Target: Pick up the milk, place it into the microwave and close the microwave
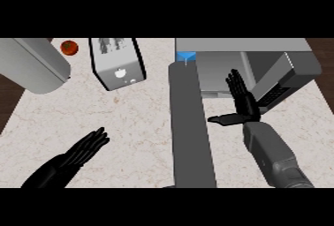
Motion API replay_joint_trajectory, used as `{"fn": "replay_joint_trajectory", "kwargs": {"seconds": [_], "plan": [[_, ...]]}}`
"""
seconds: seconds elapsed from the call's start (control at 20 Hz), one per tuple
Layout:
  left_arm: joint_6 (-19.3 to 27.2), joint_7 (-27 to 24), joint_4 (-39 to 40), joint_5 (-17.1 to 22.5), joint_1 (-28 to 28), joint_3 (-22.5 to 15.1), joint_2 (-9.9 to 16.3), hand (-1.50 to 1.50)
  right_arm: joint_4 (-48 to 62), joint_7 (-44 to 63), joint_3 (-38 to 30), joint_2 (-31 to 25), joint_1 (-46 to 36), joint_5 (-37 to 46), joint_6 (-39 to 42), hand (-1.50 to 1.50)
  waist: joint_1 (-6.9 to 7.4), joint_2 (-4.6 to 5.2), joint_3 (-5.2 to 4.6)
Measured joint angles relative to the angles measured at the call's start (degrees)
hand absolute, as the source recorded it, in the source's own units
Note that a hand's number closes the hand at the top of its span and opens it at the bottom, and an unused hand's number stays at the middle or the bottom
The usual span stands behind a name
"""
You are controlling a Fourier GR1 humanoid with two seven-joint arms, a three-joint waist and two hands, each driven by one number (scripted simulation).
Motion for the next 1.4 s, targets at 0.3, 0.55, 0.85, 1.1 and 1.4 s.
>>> {"fn": "replay_joint_trajectory", "kwargs": {"seconds": [0.3,0.55,0.85,1.1,1.4], "plan": [[4.44,-4.96,4.33,-6.5,-2.11,-4.65,-0.17,1.5,-4.68,-1.08,2.94,0.76,10.02,1.15,-0.26,-1.5,-1.63,-0.61,-0.13],[6.77,-7.23,8.41,-11.94,-4.49,-6.55,-0.1,1.5,-11.19,-2.05,4.81,0.86,19.65,1.35,-0.5,-1.5,-2.49,-0.77,-0.2],[10.33,-10.92,15.52,-18.84,-10.43,-11.15,-0.17,1.5,-21.62,-2.13,5.33,-1.75,31.89,-0.86,1.4,-1.5,-2.89,-0.57,-0.23],[13.65,-15.05,21.78,-23.04,-13.83,-14.81,0.06,1.5,-34.58,-0.42,6.08,-3.7,42.9,-4.06,4.2,-1.5,-2.7,-0.38,-0.24],[23.88,-19.92,30.2,-24.1,-18.15,-24.08,-0.16,1.5,-49.85,3.4,6.74,-6.74,53.79,-9.63,9.25,-1.5,-2.47,-0.08,-0.21]]}}
